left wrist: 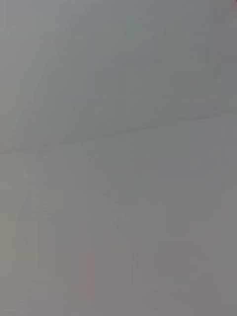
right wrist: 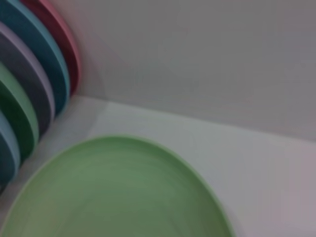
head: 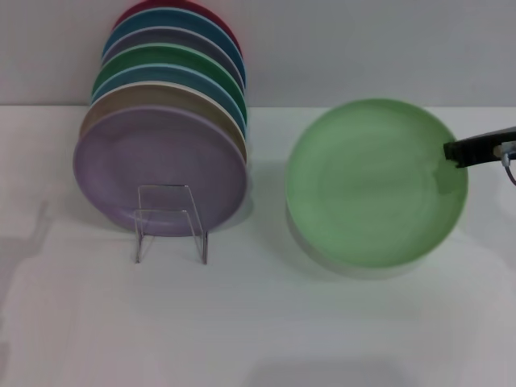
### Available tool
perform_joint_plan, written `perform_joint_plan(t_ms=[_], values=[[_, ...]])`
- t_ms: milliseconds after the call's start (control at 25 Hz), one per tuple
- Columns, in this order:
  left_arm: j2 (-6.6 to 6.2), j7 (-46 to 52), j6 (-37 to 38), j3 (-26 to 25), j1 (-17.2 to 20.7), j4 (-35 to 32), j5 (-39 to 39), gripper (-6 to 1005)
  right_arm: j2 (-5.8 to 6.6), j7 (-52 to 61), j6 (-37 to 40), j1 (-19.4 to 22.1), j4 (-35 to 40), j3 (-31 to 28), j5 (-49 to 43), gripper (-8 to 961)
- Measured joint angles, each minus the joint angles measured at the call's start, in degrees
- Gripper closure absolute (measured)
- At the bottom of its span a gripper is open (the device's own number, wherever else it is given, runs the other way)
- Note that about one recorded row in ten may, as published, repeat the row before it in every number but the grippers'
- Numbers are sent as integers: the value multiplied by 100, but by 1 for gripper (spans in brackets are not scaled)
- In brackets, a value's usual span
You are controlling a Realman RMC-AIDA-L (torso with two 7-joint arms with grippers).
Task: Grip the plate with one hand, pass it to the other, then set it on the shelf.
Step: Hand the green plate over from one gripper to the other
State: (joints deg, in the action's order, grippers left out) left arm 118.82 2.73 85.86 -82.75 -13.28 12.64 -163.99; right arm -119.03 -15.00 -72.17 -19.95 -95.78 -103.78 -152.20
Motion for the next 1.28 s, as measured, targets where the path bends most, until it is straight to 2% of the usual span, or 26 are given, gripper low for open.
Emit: perform_joint_plan(t_ms=[160, 280, 360, 440, 480, 640, 680, 800, 880, 920, 1000, 1160, 1240, 1280], values=[[-13, 93, 231, 111, -14, 66, -19, 201, -8, -358, 836, 870, -771, 613, 59, 931], [-45, 316, 322, 212, 8, 263, -35, 201, -16, -851, 2021, 1792, -1388, 1340, 135, 931], [-118, 669, 386, 318, 36, 477, -97, 201, -23, -1215, 2774, 2248, -1554, 1693, 245, 931], [-337, 1231, 278, 596, 71, 803, -158, 201, -38, -1624, 3622, 2691, -1590, 2071, 433, 932], [-512, 1554, 125, 787, 77, 1007, -150, 201, -43, -1767, 3914, 2822, -1572, 2196, 519, 932], [-1277, 2373, -983, 1614, 15, 1988, -158, 202, -43, -2331, 4984, 3014, -1297, 2645, 930, 932], [-1563, 2440, -1586, 1823, 14, 2542, -152, 203, -41, -2422, 5277, 3032, -1211, 2794, 977, 932], [-1754, 2248, -2500, 1843, 105, 3358, -161, 205, -32, -2637, 5939, 3064, -1048, 3161, 969, 933], [-1889, 1938, -3708, 1717, 229, 4304, -163, 207, -21, -2814, 6519, 3063, -901, 3407, 947, 933], [-1950, 1850, -4226, 1671, 264, 4672, -165, 208, -21, -2814, 6519, 3063, -901, 3407, 947, 933], [-2158, 1766, -5701, 1548, 299, 5665, -163, 210, -7, -2898, 6839, 3039, -776, 3497, 936, 932], [-2415, 1935, -6974, 1434, 336, 6861, -159, 213, 12, -3189, 7663, 2922, -263, 3697, 929, 932], [-2443, 1946, -7198, 1360, 381, 7278, -158, 215, 42, -3253, 8172, 2793, 82, 3818, 925, 932], [-2439, 1910, -7410, 1302, 407, 7570, -158, 216, 81, -3264, 8680, 2698, 349, 3939, 917, 932]])
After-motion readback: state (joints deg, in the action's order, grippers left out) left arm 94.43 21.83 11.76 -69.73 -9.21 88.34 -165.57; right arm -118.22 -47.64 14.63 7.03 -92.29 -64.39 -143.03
